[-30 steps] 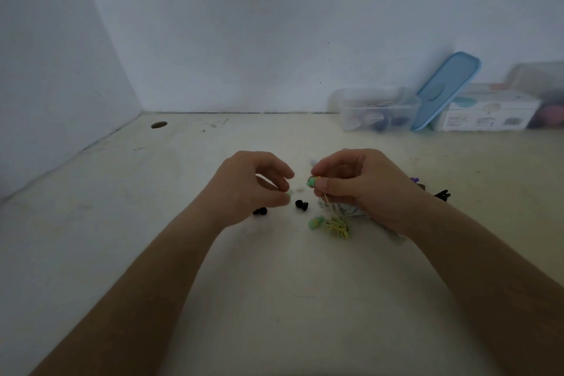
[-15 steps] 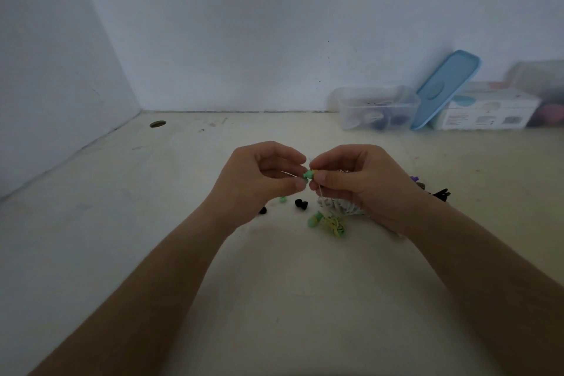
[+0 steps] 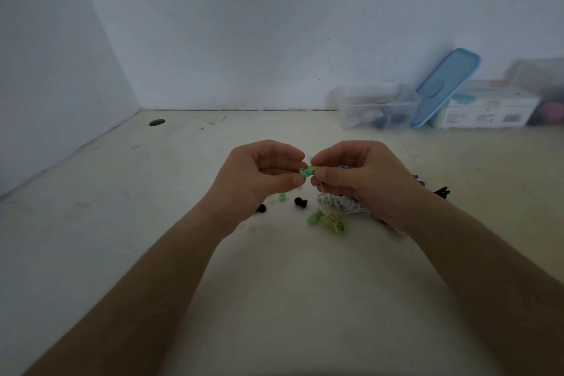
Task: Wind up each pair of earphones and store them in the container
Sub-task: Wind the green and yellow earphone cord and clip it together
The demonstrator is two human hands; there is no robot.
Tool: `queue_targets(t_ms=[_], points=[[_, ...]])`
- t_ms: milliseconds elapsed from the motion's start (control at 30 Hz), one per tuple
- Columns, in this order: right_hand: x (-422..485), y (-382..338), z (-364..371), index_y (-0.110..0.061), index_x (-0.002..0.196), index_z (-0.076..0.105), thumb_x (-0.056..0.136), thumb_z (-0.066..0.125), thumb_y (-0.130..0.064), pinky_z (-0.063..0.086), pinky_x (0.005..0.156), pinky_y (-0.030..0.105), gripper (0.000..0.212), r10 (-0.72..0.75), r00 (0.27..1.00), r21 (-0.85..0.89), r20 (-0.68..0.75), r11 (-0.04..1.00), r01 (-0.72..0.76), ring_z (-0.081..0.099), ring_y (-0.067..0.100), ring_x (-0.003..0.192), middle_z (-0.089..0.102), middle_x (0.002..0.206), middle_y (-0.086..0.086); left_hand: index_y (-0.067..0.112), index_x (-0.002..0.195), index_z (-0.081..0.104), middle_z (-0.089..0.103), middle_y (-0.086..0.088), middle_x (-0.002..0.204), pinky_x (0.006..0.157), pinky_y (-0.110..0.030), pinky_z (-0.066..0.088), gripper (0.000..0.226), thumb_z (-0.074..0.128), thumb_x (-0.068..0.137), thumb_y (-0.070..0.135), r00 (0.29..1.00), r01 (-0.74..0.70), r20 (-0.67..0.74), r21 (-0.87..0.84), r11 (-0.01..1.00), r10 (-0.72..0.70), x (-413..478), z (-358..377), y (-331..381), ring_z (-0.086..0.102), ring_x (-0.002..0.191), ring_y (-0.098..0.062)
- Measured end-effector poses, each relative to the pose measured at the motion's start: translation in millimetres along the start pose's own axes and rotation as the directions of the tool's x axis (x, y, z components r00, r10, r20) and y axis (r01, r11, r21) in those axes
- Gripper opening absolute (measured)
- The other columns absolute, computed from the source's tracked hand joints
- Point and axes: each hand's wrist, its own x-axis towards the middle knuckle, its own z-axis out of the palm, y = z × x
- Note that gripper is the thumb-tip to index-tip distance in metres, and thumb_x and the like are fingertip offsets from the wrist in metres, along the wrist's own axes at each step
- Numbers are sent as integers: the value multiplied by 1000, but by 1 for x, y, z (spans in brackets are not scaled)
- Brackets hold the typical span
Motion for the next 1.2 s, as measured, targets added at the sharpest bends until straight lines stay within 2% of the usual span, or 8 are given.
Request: queue_targets(t_ms=[533,800,1200], points=[[2,1,-2,-6,92,75,82,73,2,59,71,27,12,-6,1000,-9,10,1000,6,72,24,76,75,84,15,5,102,71,77,-8,94,76,-23,56,26,75,79,-5,1000,17,-1,-17,1000,-17,1,1,-3,74,85,-21],[2,1,-6,-3,97,74,83,73,0,57,72,26,14,-12,1000,-38,18,999,13,72,25,79,75,88,18,5,99,71,77,-12,93,75,-24,57,18,68,85,-5,999,43,11,-101,994,-42,1,6,-8,75,86,-24],[3,1,-7,-4,96,74,82,73,-1,58,70,25,14,-17,998,-55,55,998,20,72,24,78,75,86,15,7,96,72,76,-13,89,74,-24,57,18,70,79,5,994,105,32,-232,967,-100,1,7,-9,74,84,-21]])
